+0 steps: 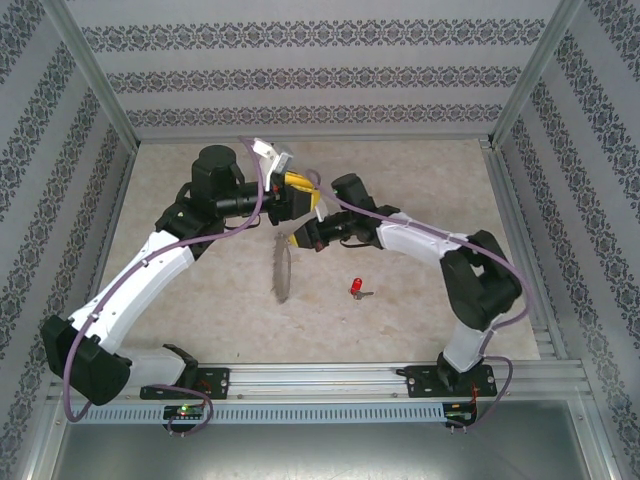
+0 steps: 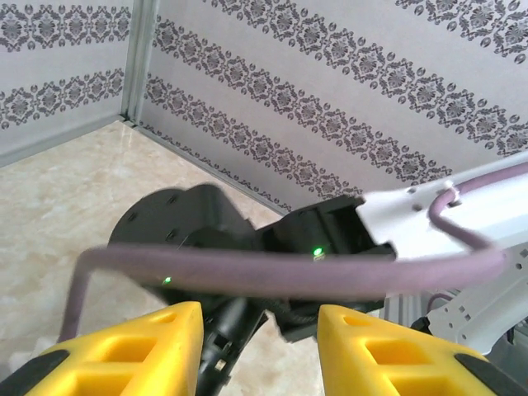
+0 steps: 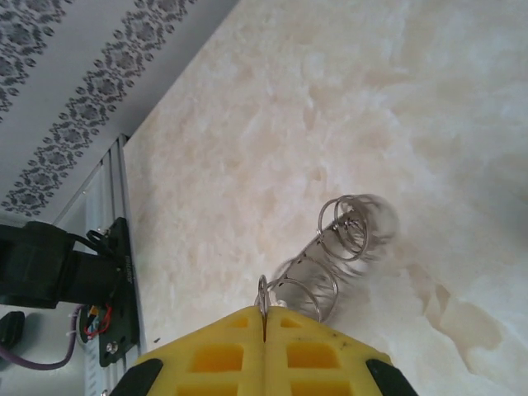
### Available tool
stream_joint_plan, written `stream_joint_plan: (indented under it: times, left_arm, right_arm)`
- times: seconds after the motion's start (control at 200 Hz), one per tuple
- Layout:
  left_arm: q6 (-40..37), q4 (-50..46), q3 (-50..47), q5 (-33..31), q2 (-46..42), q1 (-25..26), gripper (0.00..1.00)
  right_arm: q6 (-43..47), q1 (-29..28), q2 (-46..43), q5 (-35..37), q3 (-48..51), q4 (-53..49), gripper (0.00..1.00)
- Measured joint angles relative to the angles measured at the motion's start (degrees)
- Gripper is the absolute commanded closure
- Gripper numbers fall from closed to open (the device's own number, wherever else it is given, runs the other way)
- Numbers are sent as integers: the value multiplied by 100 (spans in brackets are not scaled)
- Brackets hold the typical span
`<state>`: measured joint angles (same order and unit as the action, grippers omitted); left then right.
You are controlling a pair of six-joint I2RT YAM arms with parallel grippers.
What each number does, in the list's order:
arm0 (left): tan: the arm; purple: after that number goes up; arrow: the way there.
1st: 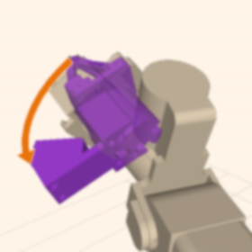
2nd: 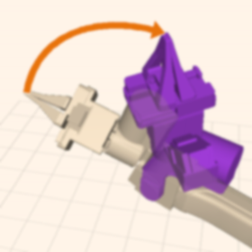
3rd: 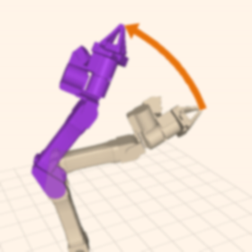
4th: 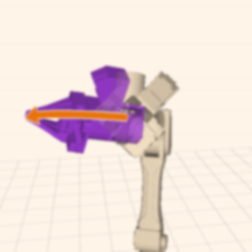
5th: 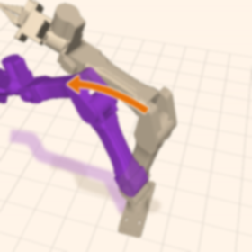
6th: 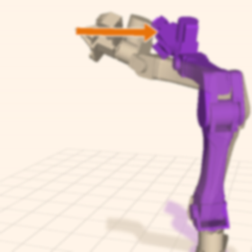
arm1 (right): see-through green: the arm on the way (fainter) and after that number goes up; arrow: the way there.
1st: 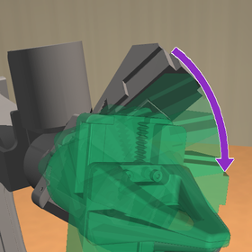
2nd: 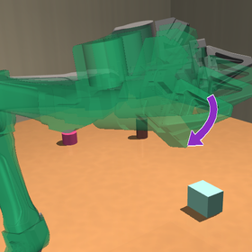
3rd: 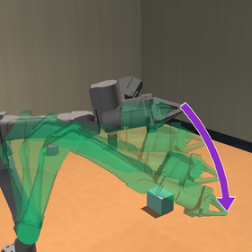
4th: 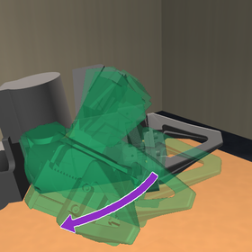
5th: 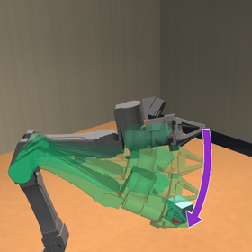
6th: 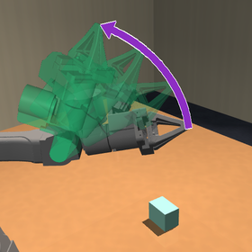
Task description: Put the keys on the keyring
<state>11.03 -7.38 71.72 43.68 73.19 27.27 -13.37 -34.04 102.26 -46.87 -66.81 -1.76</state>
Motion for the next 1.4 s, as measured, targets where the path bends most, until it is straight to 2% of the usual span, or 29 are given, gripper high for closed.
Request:
stream_joint_plan:
  times: [0.105, 0.42, 0.565, 0.674, 0.919, 1.074, 1.399]
  left_arm:
    - [-15, -39, -50, -70, -61, 0, 58]
    - [-35, -125, -90, -68, -92, -37, 58]
    - [-35, -125, -90, -66, -92, -37, 58]
    - [-35, -125, -90, -66, -92, -37, 58]
    - [-33, -122, -92, -68, -87, -37, 58]
    - [-35, -120, -166, -90, -83, -39, 58]
    - [-31, -107, -522, -166, -118, -201, 61]
  right_arm:
    - [24, -11, 157, 238, 2, -85, 100]
    - [525, -57, 621, 1803, -7, -874, 100]
    - [629, -138, 955, 2105, -22, -1250, 100]
    - [710, -160, 992, 2149, -284, -1550, 100]
    - [737, -184, 804, 2039, -50, -1290, 100]
    - [758, -129, 306, 1650, 354, -907, 100]
    - [780, 212, -754, 734, 382, -658, 100]
